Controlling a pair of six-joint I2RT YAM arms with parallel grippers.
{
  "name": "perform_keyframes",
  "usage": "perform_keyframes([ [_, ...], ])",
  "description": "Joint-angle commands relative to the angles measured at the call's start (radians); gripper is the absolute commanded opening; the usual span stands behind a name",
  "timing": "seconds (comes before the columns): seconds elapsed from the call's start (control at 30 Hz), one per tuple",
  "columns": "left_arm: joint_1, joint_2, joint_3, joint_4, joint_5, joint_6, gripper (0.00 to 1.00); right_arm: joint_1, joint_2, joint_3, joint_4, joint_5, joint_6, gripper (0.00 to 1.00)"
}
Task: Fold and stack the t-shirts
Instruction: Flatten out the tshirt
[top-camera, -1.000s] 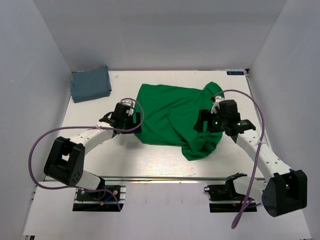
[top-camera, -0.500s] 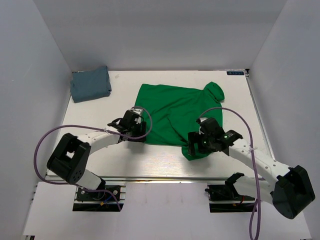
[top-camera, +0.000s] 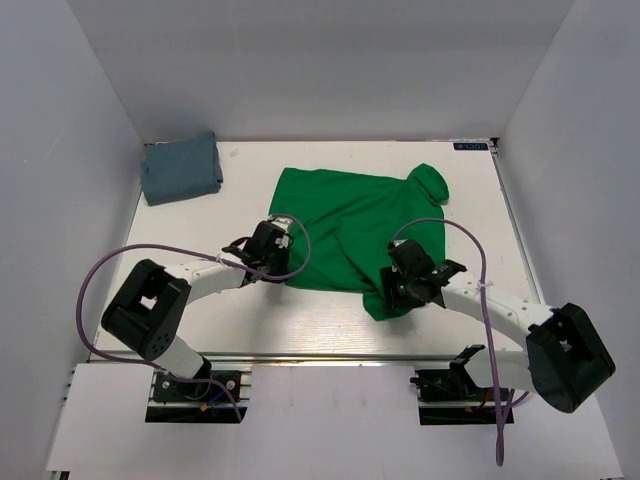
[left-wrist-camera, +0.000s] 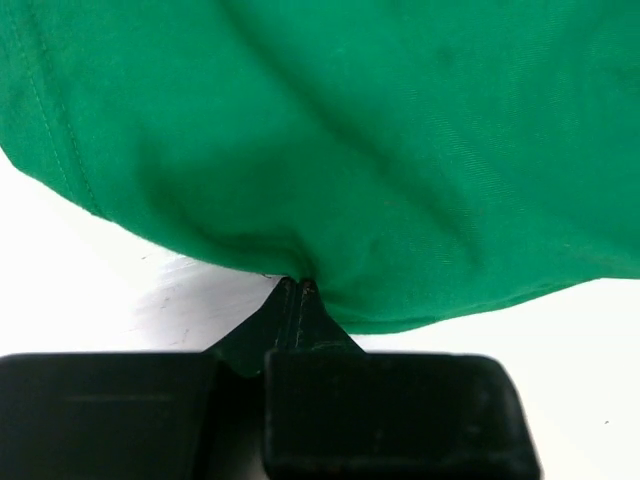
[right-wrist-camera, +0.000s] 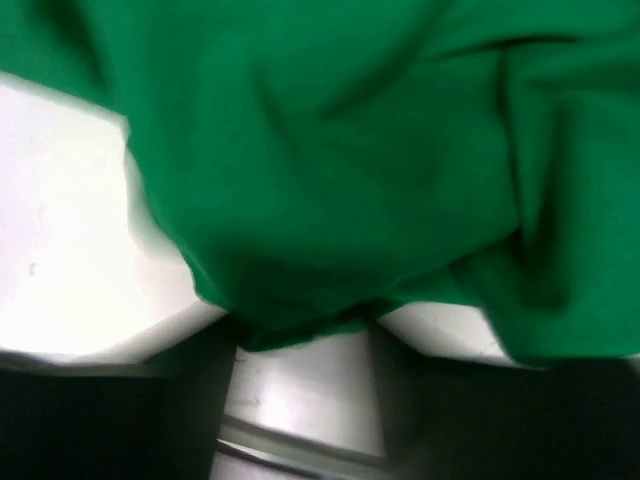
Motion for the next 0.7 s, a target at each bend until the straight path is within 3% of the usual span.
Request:
perform_keyframes([
  [0.0,-0.010,-0.036,0.017,0.042,-0.003,0.011,0.00,0.006,0.045,0.025,0.072,0.084,0.025,0.04],
  [0.13,-0.010,-0.117,0.037,0.042,-0.032,0.011,0.00,0.007,0.050,0.115,-0.122,0.203,0.086,0.00],
  [0.4,-0.010,-0.339,0.057,-0.038,-0.106,0.012,0.00,-0.003,-0.172,0.385,-0.429,0.321,0.111,0.00],
  [0.67,-0.001,-0.372,0.144,-0.177,-0.218,0.003,0.00,-0.008,-0.228,0.568,-0.588,0.481,0.127,0.00],
])
